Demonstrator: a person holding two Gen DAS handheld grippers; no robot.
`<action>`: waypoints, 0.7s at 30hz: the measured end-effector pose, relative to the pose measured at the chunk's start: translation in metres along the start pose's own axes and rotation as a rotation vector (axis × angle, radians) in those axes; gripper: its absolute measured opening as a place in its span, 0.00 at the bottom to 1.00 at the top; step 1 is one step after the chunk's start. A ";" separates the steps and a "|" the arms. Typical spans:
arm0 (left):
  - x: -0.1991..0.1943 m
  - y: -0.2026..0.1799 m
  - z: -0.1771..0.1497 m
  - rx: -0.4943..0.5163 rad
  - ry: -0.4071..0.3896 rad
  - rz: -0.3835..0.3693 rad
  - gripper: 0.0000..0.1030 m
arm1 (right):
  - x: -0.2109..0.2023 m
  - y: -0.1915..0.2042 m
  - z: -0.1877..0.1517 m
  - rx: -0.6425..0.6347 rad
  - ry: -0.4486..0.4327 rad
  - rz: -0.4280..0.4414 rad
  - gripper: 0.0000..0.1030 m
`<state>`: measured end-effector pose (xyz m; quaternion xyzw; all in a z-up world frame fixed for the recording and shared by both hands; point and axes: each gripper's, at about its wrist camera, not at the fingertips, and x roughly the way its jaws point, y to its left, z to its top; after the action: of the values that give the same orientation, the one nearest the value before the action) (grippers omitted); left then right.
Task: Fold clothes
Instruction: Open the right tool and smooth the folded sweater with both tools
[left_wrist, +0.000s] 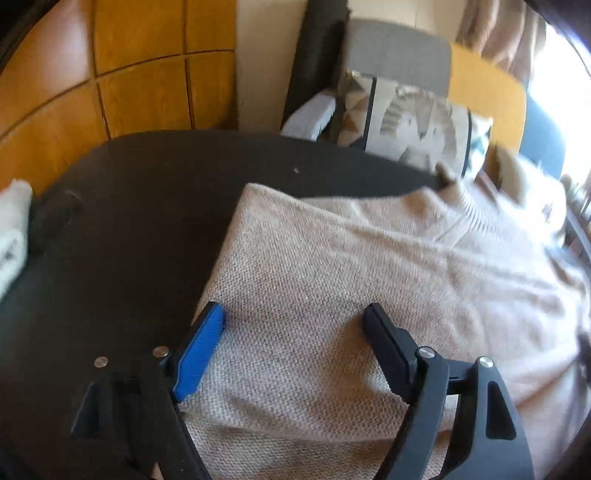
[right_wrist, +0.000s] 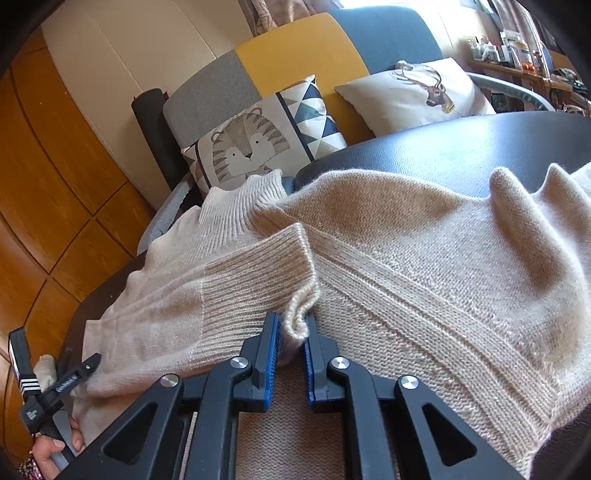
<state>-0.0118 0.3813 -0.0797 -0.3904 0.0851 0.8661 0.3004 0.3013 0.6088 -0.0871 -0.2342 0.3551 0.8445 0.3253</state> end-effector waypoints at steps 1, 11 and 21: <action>-0.001 0.002 0.001 -0.006 -0.013 -0.007 0.78 | -0.003 -0.001 0.000 0.004 -0.015 0.000 0.08; -0.011 0.007 0.002 -0.049 -0.080 -0.059 0.78 | -0.035 0.025 0.005 -0.117 -0.014 -0.031 0.19; -0.011 0.006 -0.006 -0.033 -0.053 -0.034 0.78 | 0.055 0.165 -0.008 -0.602 0.144 0.045 0.18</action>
<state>-0.0061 0.3696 -0.0760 -0.3738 0.0563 0.8721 0.3108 0.1473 0.5358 -0.0530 -0.3715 0.1160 0.9000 0.1964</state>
